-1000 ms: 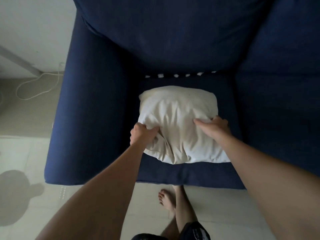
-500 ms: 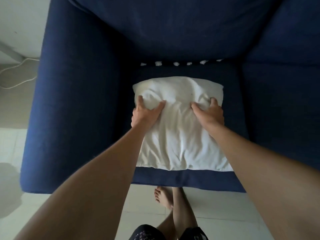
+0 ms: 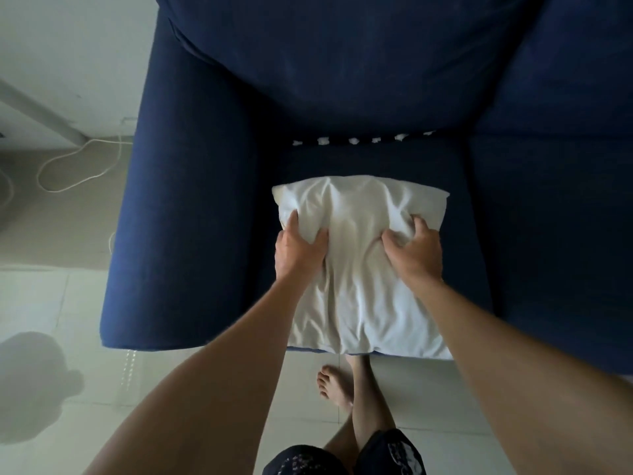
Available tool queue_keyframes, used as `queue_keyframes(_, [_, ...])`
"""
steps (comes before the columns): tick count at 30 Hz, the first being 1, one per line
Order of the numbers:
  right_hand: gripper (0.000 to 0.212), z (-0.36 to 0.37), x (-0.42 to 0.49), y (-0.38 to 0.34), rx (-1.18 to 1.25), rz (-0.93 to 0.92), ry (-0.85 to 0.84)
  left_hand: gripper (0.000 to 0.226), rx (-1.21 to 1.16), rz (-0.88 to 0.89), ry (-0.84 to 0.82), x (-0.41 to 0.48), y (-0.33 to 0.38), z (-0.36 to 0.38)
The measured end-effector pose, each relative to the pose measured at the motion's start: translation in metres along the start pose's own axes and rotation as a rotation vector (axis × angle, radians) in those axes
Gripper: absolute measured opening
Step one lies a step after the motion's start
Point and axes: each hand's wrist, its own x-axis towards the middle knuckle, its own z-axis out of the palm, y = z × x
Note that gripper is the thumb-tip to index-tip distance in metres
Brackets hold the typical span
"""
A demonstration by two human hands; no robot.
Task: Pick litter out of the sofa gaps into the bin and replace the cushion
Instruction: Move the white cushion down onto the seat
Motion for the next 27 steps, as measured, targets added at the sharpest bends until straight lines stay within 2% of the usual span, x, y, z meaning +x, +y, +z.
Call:
queue_keyframes(4, [0.074, 0.006, -0.015, 0.026, -0.131, 0.09, -0.153, 0.083, 0.082, -0.13, -0.213, -0.011, -0.025, 0.003])
queue_keyframes(6, [0.076, 0.008, -0.013, 0.028, -0.146, 0.107, -0.181, 0.085, 0.1, -0.147, -0.245, -0.01, -0.026, 0.002])
queue_keyframes(11, [0.084, 0.003, 0.005, -0.002, -0.211, 0.014, -0.165, 0.084, 0.337, 0.027, -0.139, 0.004, 0.004, -0.013])
queue_keyframes(18, [0.082, -0.01, 0.047, -0.084, -0.267, -0.198, -0.107, 0.079, 0.447, 0.216, -0.101, 0.048, 0.078, -0.035])
queue_keyframes(27, [0.078, -0.004, 0.106, -0.13, -0.349, -0.295, -0.126, 0.073, 0.425, 0.172, -0.102, 0.099, 0.11, -0.033])
